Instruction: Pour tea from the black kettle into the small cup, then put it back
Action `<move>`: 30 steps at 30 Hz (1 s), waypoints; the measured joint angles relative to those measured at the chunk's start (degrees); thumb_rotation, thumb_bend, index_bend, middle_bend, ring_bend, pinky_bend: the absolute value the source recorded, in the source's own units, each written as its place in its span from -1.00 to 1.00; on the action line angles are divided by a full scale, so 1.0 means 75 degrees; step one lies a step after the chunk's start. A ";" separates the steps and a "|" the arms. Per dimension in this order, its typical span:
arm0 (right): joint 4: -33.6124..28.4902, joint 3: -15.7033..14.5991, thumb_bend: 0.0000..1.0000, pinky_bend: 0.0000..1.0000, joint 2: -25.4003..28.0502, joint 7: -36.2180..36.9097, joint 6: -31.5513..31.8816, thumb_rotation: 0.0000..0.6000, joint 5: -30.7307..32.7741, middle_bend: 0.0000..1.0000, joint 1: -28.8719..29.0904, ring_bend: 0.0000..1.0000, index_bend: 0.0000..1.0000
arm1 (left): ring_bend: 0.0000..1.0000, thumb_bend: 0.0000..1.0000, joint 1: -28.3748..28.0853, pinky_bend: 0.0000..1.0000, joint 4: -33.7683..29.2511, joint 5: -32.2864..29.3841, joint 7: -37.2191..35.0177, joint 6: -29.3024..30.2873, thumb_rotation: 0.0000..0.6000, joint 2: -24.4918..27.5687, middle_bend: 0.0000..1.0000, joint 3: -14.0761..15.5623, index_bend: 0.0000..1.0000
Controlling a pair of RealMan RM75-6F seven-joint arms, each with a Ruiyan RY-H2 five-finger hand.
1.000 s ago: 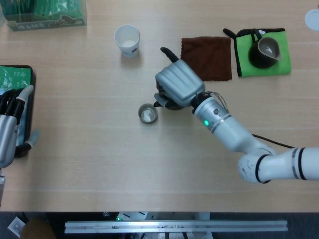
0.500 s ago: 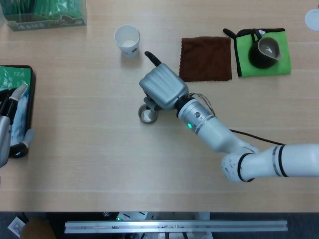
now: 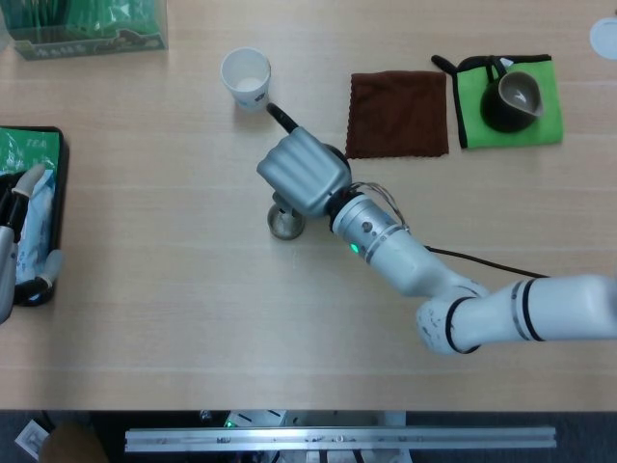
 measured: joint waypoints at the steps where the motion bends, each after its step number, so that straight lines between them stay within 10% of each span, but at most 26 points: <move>1: -0.0008 -0.0015 -0.22 -0.96 0.0006 -0.0033 0.0008 0.71 0.0022 0.83 0.0022 0.76 1.00 | -0.72 -0.46 0.0006 -0.61 0.0006 0.0003 0.0001 -0.0005 1.00 -0.0005 -0.67 -0.0007 -0.83; 30: -0.0174 -0.0315 -0.22 -0.96 0.0155 -0.0607 0.0312 0.71 0.0461 0.83 0.0408 0.75 1.00 | -0.72 -0.46 0.0127 -0.61 0.0049 0.0074 -0.0030 -0.0138 1.00 -0.0059 -0.67 -0.0150 -0.83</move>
